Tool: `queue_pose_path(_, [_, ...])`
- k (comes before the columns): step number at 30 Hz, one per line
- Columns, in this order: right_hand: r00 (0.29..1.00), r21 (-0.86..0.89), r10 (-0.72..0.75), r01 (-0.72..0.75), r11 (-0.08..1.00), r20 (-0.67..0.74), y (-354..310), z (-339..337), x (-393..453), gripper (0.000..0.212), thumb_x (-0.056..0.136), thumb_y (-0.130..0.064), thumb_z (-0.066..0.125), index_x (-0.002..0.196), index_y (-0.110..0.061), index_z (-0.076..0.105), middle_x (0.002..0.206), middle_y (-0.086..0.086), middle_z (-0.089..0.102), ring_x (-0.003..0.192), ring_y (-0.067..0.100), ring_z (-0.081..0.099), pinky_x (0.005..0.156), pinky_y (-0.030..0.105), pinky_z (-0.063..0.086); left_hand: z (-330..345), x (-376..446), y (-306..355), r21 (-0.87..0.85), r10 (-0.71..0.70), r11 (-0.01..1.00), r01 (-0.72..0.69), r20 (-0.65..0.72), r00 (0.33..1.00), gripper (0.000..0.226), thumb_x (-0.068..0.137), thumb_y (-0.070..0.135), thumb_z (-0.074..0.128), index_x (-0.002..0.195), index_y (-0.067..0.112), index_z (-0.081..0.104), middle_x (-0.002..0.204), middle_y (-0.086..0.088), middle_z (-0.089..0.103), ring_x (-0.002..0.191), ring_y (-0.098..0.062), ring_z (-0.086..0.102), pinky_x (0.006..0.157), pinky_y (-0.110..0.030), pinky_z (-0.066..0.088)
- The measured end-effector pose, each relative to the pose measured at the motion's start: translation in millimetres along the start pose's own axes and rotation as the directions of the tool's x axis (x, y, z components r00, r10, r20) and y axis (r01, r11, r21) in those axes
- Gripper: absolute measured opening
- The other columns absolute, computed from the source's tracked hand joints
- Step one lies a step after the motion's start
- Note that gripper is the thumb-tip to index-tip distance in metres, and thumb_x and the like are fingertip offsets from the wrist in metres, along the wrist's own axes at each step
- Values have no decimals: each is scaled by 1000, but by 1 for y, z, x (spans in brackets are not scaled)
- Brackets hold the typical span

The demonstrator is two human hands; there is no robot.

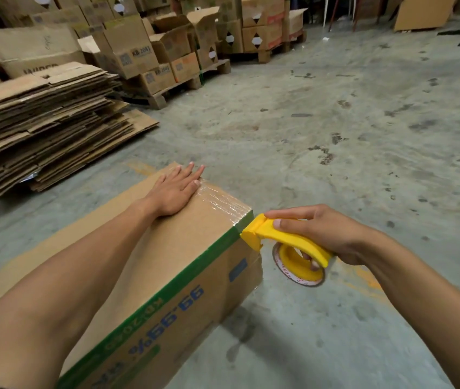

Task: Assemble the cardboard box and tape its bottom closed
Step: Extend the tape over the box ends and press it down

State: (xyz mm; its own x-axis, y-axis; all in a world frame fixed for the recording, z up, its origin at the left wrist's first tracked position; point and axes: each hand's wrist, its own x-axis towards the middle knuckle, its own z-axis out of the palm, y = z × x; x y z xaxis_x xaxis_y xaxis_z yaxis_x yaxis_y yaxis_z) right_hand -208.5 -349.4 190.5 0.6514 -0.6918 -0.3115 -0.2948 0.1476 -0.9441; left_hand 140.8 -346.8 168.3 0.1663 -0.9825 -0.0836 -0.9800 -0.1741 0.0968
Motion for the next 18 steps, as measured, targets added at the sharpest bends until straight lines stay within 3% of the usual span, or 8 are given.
queue_pose_path(1, [999,-36,52,-52,998,-8,13,-4,7,19,87,-32,70,104,-31,77,70,0,71,48,15,56,41,23,49,0,1,0,-1,1,1000,-1,-4,1000,51,101,53,9,151,47,-1,163,12,-4,151,-17,-3,120,-47,1])
queue_pose_path(2, [995,-185,105,-103,977,1,29,-7,11,20,87,-31,70,104,-26,77,74,-3,72,53,11,60,47,22,52,-1,2,-1,-2,1,1000,-1,-8,1000,51,101,53,10,151,47,-1,163,11,-4,151,-17,-3,120,-47,2])
queue_pose_path(4, [960,-498,278,-224,838,35,80,-5,5,24,85,-30,69,104,-18,78,96,-6,75,80,8,68,74,22,56,-1,2,-3,-6,-3,1000,3,-1,1000,51,101,53,10,151,46,0,163,10,-4,151,-18,-2,120,-47,3])
queue_pose_path(6, [915,-414,395,-331,848,78,125,1,-5,24,86,-27,67,102,-12,77,100,-3,74,86,10,66,84,30,54,3,7,-9,-4,-2,1000,2,-36,999,51,101,53,11,151,47,3,163,10,-2,151,-18,-1,120,-48,4])
queue_pose_path(9, [922,-101,386,-382,919,24,126,0,5,14,85,-21,72,95,-13,79,88,9,77,64,16,66,60,34,56,2,5,-14,-95,17,995,-31,-144,989,48,102,50,26,150,46,24,162,4,17,150,-19,15,120,-44,15])
queue_pose_path(11, [934,-20,357,-356,934,28,114,-6,27,15,88,-22,69,99,-14,77,84,13,73,47,15,59,41,26,47,1,-2,-9,-161,6,985,-56,-293,956,44,101,40,41,145,39,42,155,1,35,143,-16,33,117,-35,26])
queue_pose_path(13, [946,35,324,-325,945,25,97,-4,41,15,89,-23,69,100,-16,76,84,16,71,41,16,55,37,23,43,-2,-12,5,-159,26,984,-82,-327,945,43,100,36,45,142,34,48,152,2,42,140,-14,39,114,-28,28])
queue_pose_path(18, [936,78,351,-353,932,41,99,13,52,17,88,-21,70,101,-13,76,78,20,65,43,24,48,36,25,44,-2,-44,64,-78,160,984,-158,19,987,61,93,67,26,150,46,21,163,7,9,151,-18,1,121,-48,3])
